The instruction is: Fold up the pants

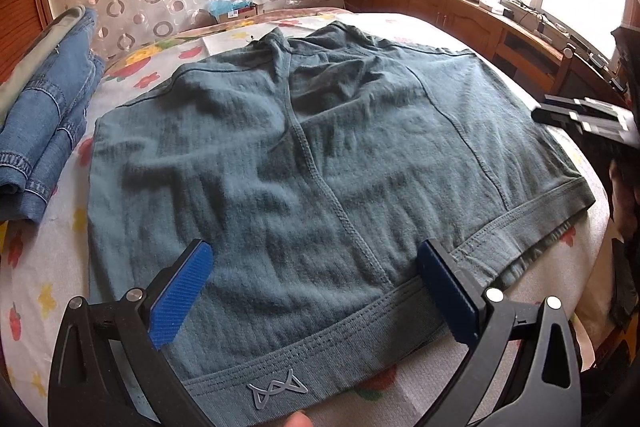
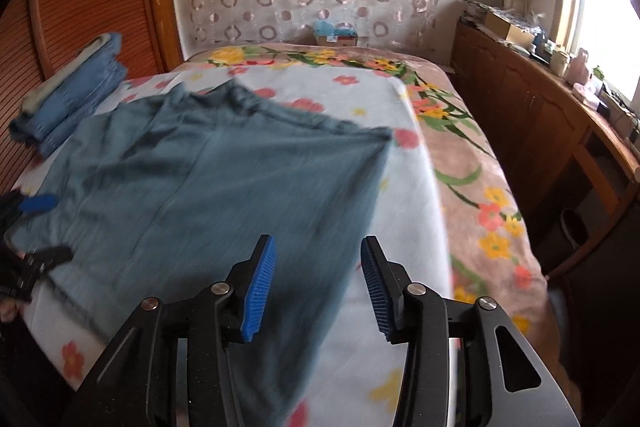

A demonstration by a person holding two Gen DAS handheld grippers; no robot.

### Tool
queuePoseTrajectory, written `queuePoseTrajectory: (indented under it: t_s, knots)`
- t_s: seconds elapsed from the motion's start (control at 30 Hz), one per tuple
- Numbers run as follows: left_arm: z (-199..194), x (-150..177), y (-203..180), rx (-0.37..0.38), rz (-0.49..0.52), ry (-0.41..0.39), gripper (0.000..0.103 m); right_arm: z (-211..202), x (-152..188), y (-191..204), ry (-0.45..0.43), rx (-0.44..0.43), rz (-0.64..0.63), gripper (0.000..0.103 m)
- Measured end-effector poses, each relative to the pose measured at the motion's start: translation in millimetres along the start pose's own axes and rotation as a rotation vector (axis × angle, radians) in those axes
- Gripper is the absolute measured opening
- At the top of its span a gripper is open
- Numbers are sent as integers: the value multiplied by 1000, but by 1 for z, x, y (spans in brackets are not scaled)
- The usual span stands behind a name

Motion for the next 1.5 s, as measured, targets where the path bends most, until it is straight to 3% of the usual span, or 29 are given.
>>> queuePoseTrajectory:
  t_s: [0.27, 0.47, 0.53, 0.8, 1.13, 1.37, 1.5]
  knots:
    - [0, 0, 1, 10, -6, 11, 102, -33, 31, 18, -28, 5, -42, 55]
    - [-15, 2, 10, 51, -40, -15, 102, -33, 43, 29, -17, -3, -32, 56]
    - [-24, 4, 16, 44, -49, -32, 102, -33, 44, 32, -6, -28, -13, 56]
    - [-50, 29, 57, -4, -116, -62, 97, -32, 41, 31, 4, 12, -19, 58]
    - [-68, 69, 104, -61, -234, -70, 79, -27, 39, 32, -6, 10, 2, 59]
    - [-68, 76, 102, -26, -251, -89, 54, -25, 38, 32, -9, -1, 14, 59]
    - [-67, 75, 98, -18, -240, -91, 48, -24, 38, 31, -11, -4, 21, 59]
Point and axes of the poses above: each gripper's, at about its wrist camera, not at the fingertips, and z roughly the way its jaws point, y to its left, x to its underside, the point moved 3 cm from there along z, roughly the way its jaws point, and after that the axes turned 1 degree about -x, right-handed, at the moved point
